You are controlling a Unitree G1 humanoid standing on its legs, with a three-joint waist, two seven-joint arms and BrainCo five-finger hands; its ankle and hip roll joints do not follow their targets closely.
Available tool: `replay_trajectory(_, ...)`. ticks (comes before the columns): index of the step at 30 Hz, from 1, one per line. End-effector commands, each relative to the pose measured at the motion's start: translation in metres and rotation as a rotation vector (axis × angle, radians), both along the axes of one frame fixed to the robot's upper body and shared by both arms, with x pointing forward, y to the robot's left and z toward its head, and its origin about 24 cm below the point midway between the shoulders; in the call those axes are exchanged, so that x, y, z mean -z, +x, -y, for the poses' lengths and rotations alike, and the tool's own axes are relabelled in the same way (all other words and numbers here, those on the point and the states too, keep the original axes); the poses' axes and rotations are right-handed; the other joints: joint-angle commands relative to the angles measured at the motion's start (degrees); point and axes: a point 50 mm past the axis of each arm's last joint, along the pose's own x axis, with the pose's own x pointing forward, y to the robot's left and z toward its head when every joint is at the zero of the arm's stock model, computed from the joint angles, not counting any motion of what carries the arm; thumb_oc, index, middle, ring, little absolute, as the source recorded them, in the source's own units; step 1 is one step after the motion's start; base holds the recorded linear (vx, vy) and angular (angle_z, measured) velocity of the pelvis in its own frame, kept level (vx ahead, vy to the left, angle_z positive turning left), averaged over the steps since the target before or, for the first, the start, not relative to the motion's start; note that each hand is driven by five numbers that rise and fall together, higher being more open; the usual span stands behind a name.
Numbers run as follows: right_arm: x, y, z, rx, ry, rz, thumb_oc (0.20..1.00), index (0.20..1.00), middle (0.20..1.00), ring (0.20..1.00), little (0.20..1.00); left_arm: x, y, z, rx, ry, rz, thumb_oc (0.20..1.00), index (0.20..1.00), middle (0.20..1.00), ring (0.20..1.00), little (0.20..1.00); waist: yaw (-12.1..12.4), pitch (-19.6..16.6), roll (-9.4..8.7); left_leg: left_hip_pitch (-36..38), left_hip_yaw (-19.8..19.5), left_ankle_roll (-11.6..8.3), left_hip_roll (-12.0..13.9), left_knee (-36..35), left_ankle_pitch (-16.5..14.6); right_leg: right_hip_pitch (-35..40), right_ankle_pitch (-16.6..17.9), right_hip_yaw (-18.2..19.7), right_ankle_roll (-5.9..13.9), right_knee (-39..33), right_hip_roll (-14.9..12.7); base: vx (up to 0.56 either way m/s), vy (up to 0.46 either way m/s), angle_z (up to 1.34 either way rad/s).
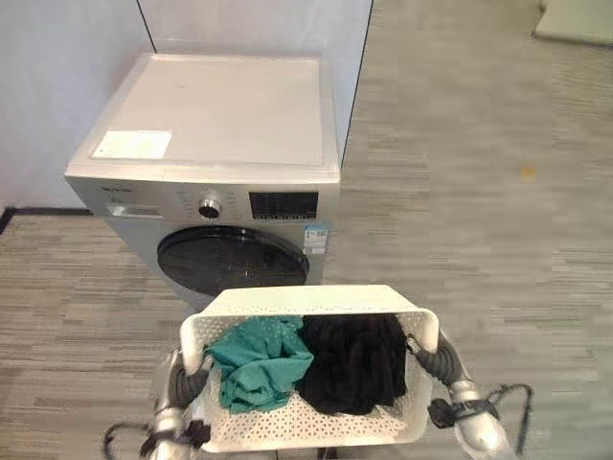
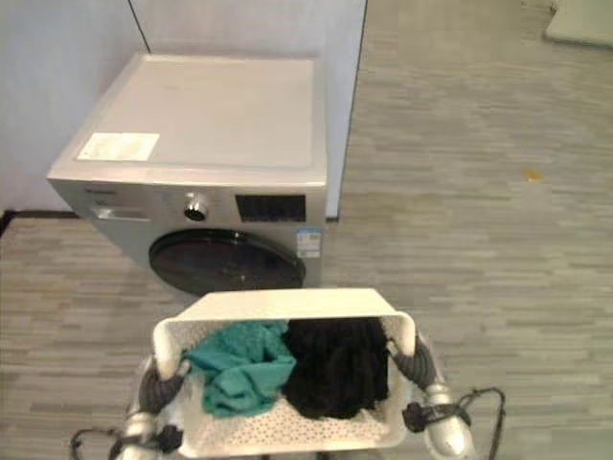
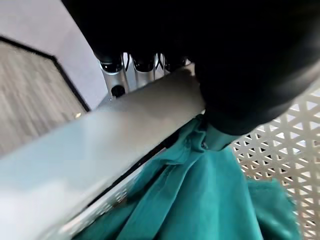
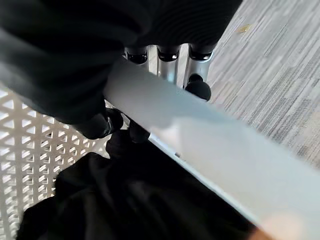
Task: Grab the laundry basket,head to the washer,open it,put in the laundry and shut it.
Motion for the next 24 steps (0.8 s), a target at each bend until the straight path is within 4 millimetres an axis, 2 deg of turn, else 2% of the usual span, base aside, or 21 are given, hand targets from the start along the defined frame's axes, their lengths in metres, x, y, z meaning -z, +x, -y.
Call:
replay_trajectory(1,-0.064,0.015,0.016,-0.095,-0.216,0.372,0.200,0.200,0.200,0.200,0.200,-0.065,0.018,-0.057,-0.166,0.296,0.334,0.200,0.200,0.200,0.200,0.200,-0.6,-0.7,-1.26,0.8,-0.6,2.53,0.7,6.4,-8.4,-4.1,3.1,-0.1,6.99,-2.2,-4.4,-0.06,0.063,-0.28)
replay_trajectory(2,-0.064,0.015,0.016,-0.096,-0.215,0.370,0.200,0.200,0.200,0.200,0.200,-0.066,0.017,-0.058,-0.166,0.296,0.332,0.200,0.200,0.200,0.200,0.200,-0.6,-0.9,-1.29,0.8,-0.4,2.55,0.7,6.4,-8.5,-4.2,3.1,0.1,7.01,-2.2,-4.4,-0.07,0.054,-0.24)
replay_trajectory(3,-0.089,0.016,0.024,-0.092,-0.319,0.475,0.200,0.200,0.200,0.200,0.200,-0.102,0.020,-0.057,-0.145,0.377,0.494,0.200,0.200,0.200,0.200,0.200,-0.9,-0.7,-1.74,0.3,0.3,3.22,0.3,6.1,-9.2,-5.1,3.7,0.7,7.55,-2.2,-4.7,-0.07,0.052,-0.24)
replay_trajectory(4,-0.090,0.015,0.024,-0.091,-0.319,0.477,0.200,0.200,0.200,0.200,0.200,-0.103,0.020,-0.056,-0.145,0.378,0.495,0.200,0.200,0.200,0.200,0.200,-0.9,-0.7,-1.77,0.1,0.4,3.26,0.3,6.1,-9.2,-5.3,3.8,0.7,7.59,-2.2,-4.8,-0.08,0.063,-0.21)
replay_trajectory(5,-0.099,0.015,0.025,-0.089,-0.335,0.511,0.200,0.200,0.200,0.200,0.200,-0.113,0.020,-0.056,-0.151,0.391,0.546,0.200,0.200,0.200,0.200,0.200,-0.9,-0.9,-1.98,0.1,0.5,3.37,0.2,5.9,-9.2,-5.5,3.9,0.9,7.74,-2.2,-4.9,-0.02,0.030,-0.11)
replay_trajectory(6,-0.113,0.017,0.027,-0.092,-0.363,0.562,0.200,0.200,0.200,0.200,0.200,-0.133,0.021,-0.054,-0.161,0.406,0.653,0.200,0.200,0.200,0.200,0.200,-1.1,-1.5,-2.44,0.2,0.7,3.71,0.1,5.5,-9.4,-5.7,4.2,1.2,7.95,-2.1,-5.0,-0.02,0.030,-0.12)
replay_trajectory(10,-0.131,0.020,0.028,-0.094,-0.382,0.624,0.200,0.200,0.200,0.200,0.200,-0.152,0.024,-0.050,-0.163,0.414,0.745,0.200,0.200,0.200,0.200,0.200,-1.2,-2.3,-3.07,0.7,1.0,3.87,0.0,5.0,-9.6,-5.5,4.3,1.4,8.09,-2.2,-5.3,0.01,0.002,-0.04)
replay_trajectory(12,-0.147,0.026,0.025,-0.109,-0.374,0.685,0.200,0.200,0.200,0.200,0.200,-0.167,0.033,-0.046,-0.159,0.390,0.832,0.200,0.200,0.200,0.200,0.200,-1.2,-3.3,-3.54,1.7,1.0,3.85,0.1,4.1,-9.5,-5.0,4.2,1.3,8.07,-2.3,-5.4,0.05,-0.016,0.02)
replay_trajectory(17,-0.157,0.038,0.025,-0.117,-0.345,0.709,0.200,0.200,0.200,0.200,0.200,-0.173,0.045,-0.043,-0.137,0.350,0.845,0.200,0.200,0.200,0.200,0.200,-0.6,-4.9,-3.97,3.0,0.7,3.70,0.3,3.1,-9.4,-3.9,4.0,1.0,7.99,-2.7,-5.5,0.06,-0.023,0.03)
replay_trajectory(18,-0.159,0.055,0.024,-0.120,-0.294,0.697,0.200,0.200,0.200,0.200,0.200,-0.175,0.062,-0.041,-0.100,0.305,0.829,0.200,0.200,0.200,0.200,0.200,-0.1,-5.7,-4.18,3.9,0.2,3.52,0.5,2.1,-9.1,-3.1,3.9,0.5,7.80,-3.1,-5.6,0.10,-0.057,0.05)
replay_trajectory(19,-0.161,0.061,0.023,-0.120,-0.283,0.697,0.200,0.200,0.200,0.200,0.200,-0.176,0.069,-0.039,-0.080,0.287,0.820,0.200,0.200,0.200,0.200,0.200,0.3,-6.3,-4.23,4.2,0.0,3.43,0.6,1.9,-9.0,-2.7,3.8,0.3,7.72,-3.1,-5.6,0.09,-0.069,0.13)
replay_trajectory(22,-0.179,0.094,0.023,-0.093,-0.321,0.751,0.200,0.200,0.200,0.200,0.200,-0.184,0.103,-0.036,-0.039,0.162,0.819,0.200,0.200,0.200,0.200,0.200,1.3,-7.7,-4.39,5.4,-0.8,2.86,1.0,0.9,-8.3,-1.4,3.2,-0.6,7.37,-3.5,-5.5,0.07,-0.059,0.21)
replay_trajectory(24,-0.204,0.122,0.018,-0.090,-0.330,0.797,0.200,0.200,0.200,0.200,0.200,-0.207,0.134,-0.031,-0.028,0.061,0.882,0.200,0.200,0.200,0.200,0.200,1.7,-7.9,-4.20,5.8,-1.4,2.19,1.3,0.9,-7.7,-0.5,2.9,-1.2,7.12,-3.8,-5.2,0.06,-0.067,0.29)
